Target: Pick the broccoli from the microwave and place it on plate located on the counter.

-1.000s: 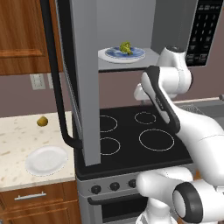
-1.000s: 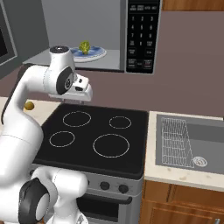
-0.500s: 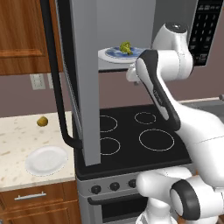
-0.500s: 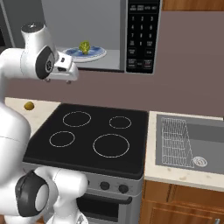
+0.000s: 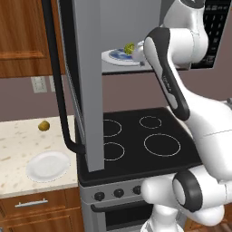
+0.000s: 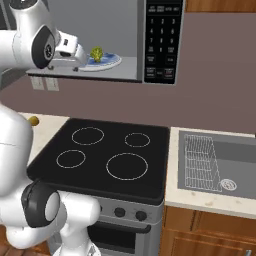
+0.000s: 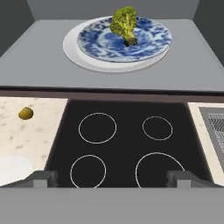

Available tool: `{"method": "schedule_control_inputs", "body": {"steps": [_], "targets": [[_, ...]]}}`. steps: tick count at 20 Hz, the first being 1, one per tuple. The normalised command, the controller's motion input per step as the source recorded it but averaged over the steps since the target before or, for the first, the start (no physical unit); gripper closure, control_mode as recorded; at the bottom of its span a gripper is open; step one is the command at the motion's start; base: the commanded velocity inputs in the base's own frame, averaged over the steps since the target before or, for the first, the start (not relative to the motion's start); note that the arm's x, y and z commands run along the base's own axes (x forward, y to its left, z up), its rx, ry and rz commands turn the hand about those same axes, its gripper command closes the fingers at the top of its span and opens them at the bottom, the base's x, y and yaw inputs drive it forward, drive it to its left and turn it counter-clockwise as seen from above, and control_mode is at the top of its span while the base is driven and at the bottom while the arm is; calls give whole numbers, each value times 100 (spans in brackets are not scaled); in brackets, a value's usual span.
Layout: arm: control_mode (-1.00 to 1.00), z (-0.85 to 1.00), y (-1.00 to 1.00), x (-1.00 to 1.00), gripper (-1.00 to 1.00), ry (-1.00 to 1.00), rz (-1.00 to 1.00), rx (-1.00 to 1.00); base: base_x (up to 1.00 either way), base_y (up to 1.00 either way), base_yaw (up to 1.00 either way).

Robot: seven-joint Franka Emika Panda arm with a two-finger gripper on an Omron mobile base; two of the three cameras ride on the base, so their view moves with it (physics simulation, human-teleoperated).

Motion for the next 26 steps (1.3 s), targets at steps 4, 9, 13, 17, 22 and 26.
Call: {"method": "schedule_control_inputs", "body": {"steps": [4,9,13,17,22,26], "targets": [[-100,-5,-3,45,-100,-16,0,0,0,0,0],[-100,-44,0,63,-100,-14,1,0,0,0,0],[-100,-17,0,76,-100,-15,2,0,0,0,0],[-100,20,-23,62,-100,-3,0,2,0,0,0],[-100,42,-8,44,-100,0,0,1,0,0,0],[-100,28,-1,37,-100,0,0,0,0,0,0]]}}
